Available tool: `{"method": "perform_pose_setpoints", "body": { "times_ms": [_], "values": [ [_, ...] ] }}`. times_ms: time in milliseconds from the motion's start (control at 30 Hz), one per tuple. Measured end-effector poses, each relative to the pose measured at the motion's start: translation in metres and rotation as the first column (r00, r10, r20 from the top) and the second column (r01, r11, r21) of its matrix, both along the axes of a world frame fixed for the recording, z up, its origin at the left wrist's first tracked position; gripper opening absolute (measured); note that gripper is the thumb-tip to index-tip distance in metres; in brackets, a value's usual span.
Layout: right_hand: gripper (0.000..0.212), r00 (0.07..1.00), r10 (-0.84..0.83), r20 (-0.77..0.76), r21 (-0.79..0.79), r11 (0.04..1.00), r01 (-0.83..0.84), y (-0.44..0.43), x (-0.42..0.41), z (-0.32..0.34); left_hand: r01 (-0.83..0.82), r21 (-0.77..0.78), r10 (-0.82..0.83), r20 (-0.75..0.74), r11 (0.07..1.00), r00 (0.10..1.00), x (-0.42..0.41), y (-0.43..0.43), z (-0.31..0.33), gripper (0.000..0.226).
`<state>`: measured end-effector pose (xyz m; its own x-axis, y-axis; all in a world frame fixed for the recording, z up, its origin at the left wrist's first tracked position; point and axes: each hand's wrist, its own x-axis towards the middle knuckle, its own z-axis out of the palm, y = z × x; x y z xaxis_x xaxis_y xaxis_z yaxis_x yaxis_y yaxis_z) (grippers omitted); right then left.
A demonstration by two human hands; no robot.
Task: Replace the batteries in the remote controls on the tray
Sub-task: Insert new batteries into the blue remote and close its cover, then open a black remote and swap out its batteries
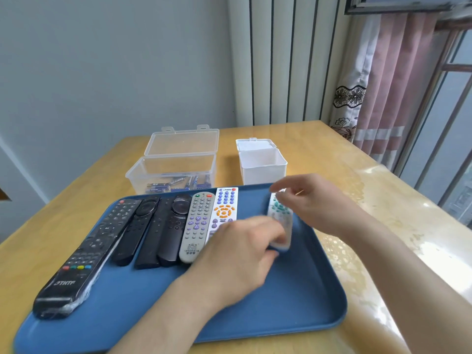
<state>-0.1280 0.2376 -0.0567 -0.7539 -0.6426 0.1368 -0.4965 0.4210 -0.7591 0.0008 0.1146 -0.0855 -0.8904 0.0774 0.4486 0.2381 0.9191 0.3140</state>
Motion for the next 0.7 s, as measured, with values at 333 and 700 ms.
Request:
{"method": "perform_pose_setpoints", "body": {
  "times_ms": [333,700],
  "values": [
    [0.051,0.947,0.111,-0.303,0.533,0.843,0.072,-0.007,0.012,-0.013,-0.274,-0.067,0.278,0.046,0.959,0.96,0.004,-0.008,0.01,0.029],
    [0.029,0.829,-0.017,-0.56,0.35,0.901,0.255,-0.015,0.022,-0.016,-0.455,-0.431,0.57,0.186,0.779,0.8,0.008,-0.006,0.018,0.026]
  ]
}}
